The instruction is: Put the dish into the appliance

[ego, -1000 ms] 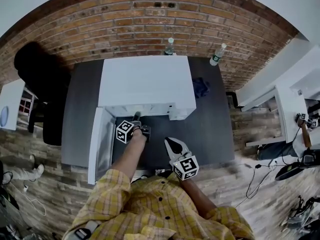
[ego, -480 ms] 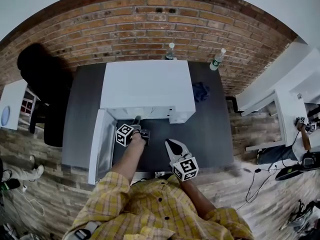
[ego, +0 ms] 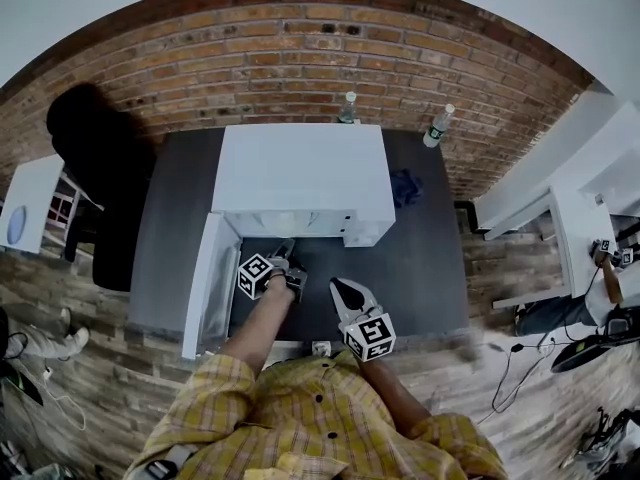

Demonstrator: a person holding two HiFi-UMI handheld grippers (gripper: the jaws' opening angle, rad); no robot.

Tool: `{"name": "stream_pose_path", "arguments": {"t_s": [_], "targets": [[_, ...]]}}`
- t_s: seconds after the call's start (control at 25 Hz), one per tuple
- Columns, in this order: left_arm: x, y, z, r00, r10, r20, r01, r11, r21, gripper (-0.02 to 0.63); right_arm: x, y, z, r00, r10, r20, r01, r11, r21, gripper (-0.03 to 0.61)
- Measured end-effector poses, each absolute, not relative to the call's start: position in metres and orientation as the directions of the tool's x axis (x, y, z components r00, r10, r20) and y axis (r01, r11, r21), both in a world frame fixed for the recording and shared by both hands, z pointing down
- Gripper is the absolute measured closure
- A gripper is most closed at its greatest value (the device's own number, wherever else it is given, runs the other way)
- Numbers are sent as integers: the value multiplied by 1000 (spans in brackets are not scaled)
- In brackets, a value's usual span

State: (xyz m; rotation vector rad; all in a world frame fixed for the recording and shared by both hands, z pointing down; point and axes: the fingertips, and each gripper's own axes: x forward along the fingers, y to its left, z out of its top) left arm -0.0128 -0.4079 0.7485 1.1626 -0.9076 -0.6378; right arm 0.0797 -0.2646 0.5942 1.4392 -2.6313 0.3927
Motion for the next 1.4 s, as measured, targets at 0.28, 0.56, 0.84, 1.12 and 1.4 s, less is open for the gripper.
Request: {"name": "stream_pose_path", "arguments": {"t_s": [0.28,0.56,0.84,1.12,1.4], "targets": [[-15,-387,718,542,-822,172,-18,193,981,611,72,-258,588,-530,-821,213,-848,507,-154,575],[-18,-357,685,586,-804,97,-44,87,995,611,61,-250,587,-520,-826,218,-854,504,-129,575],[-15,-330,652,642,-765,56,-129,-36,991,612,54,-244,585,-514,-835,198,-857,490,-158,575],[-9,-298,624,721,-693,-21,-198,-234,952,617,47,-235,585,-514,-834,198,-856,487,-174,575],[-7,-272,599,767,-640,39,-414,-447,793,615,52,-230,587,-484,-850,205,-872,453,-184,575]]}}
